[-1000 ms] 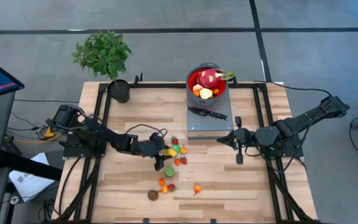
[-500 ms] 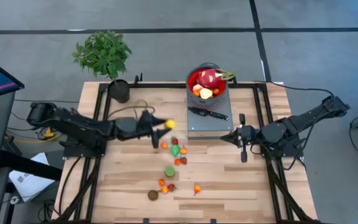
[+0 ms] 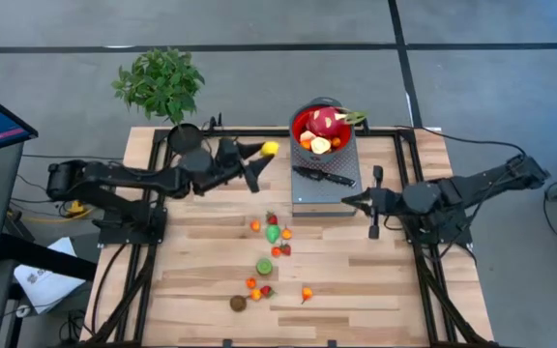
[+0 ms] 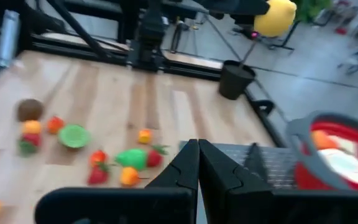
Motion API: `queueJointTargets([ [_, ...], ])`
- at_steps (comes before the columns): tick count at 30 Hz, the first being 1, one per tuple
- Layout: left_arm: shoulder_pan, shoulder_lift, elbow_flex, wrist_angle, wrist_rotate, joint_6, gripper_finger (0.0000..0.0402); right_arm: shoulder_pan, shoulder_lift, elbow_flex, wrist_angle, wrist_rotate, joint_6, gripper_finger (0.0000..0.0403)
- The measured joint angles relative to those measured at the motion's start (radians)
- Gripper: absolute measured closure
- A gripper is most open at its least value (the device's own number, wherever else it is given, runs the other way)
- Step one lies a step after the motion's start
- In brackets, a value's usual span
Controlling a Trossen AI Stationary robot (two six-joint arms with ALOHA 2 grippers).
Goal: Pick & Place Fruit
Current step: Put the lemon into the red colander on the shelf
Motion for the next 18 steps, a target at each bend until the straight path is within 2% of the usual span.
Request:
queueJointTargets([
  [5,0.042,0.104,0.098,0.0,0.011,0.033,0.0192,-0.093,0.0,0.0,0.009,0.0,-0.07,0.0403],
  [11,0.086,0.239,0.231,0.006,0.018,0.059,0.0197,-0.2,0.0,0.0,0.042,0.0,-0.073,0.0403],
  [18,0.135,0.371,0.354,0.008,0.016,0.105,0.0195,-0.272,0.001,0.0,0.042,0.0,-0.073,0.0403],
])
